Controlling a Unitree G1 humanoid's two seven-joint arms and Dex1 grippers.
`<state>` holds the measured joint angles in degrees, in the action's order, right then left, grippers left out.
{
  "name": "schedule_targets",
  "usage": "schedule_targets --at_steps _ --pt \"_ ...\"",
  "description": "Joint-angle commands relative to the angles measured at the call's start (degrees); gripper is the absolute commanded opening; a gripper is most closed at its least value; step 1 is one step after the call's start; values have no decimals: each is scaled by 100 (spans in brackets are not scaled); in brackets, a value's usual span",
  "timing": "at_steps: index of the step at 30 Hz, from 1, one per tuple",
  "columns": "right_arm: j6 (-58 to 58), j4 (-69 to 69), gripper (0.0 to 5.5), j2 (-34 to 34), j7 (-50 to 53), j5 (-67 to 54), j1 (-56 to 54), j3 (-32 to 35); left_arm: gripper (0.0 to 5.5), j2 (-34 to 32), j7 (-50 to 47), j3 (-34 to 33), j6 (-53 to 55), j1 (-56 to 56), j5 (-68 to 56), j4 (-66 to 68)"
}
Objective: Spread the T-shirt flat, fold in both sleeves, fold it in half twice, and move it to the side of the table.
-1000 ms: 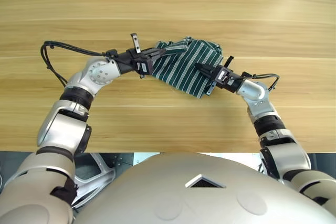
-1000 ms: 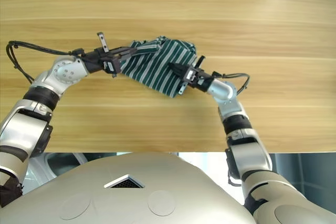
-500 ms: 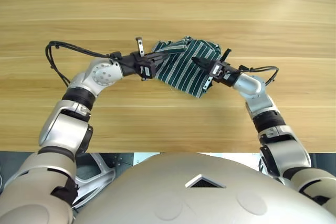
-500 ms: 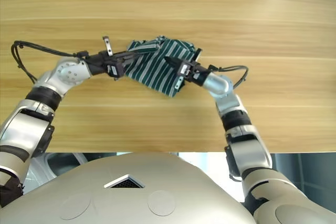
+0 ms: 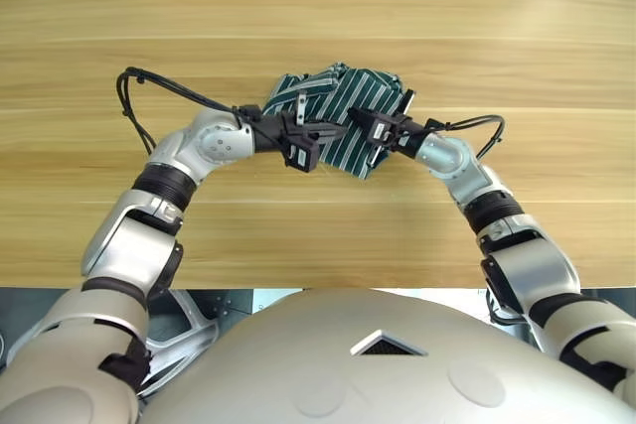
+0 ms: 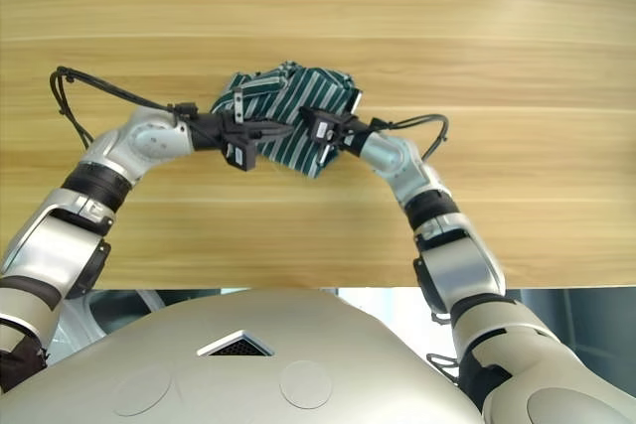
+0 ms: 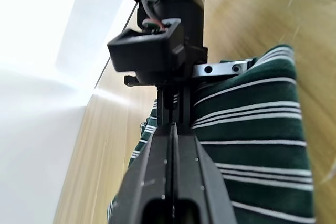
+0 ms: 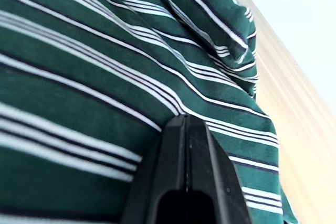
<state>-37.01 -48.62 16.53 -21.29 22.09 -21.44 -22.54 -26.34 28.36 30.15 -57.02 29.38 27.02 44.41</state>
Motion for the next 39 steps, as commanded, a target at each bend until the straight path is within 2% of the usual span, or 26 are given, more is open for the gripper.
schedule_targets --at_steps 1,11,16,22,25,29,34,36,39 --pt "88 -262 1 -9 -181 142 201 -219 0 14 -684 61 237 482 677 637" --pt "53 -370 1 -10 -101 129 279 -274 0 284 -1591 217 491 1116 1190 2091" --pt "22 -268 1 38 -101 56 448 -241 0 122 -1711 -207 960 1392 823 2811" --pt "-20 -56 1 195 -123 -118 766 -147 0 -4 -1029 -1059 1030 1350 -149 3047" --pt "-112 394 1 410 -276 -466 1011 53 0 -29 -874 -1342 1119 1250 -431 3076" --pt "-163 1720 1 815 -752 -1619 1455 658 0 19 -623 -1685 1015 1054 -812 3032" --pt "391 3616 1 1331 -650 -2131 1684 1529 0 41 -241 -2190 971 729 -1374 3012" --pt "628 4150 1 1357 -739 -2240 1694 1592 0 56 -153 -2336 976 615 -1523 3002" --pt "868 4442 1 1195 -948 -2179 1558 1263 0 123 29 -2544 962 499 -1747 2968"
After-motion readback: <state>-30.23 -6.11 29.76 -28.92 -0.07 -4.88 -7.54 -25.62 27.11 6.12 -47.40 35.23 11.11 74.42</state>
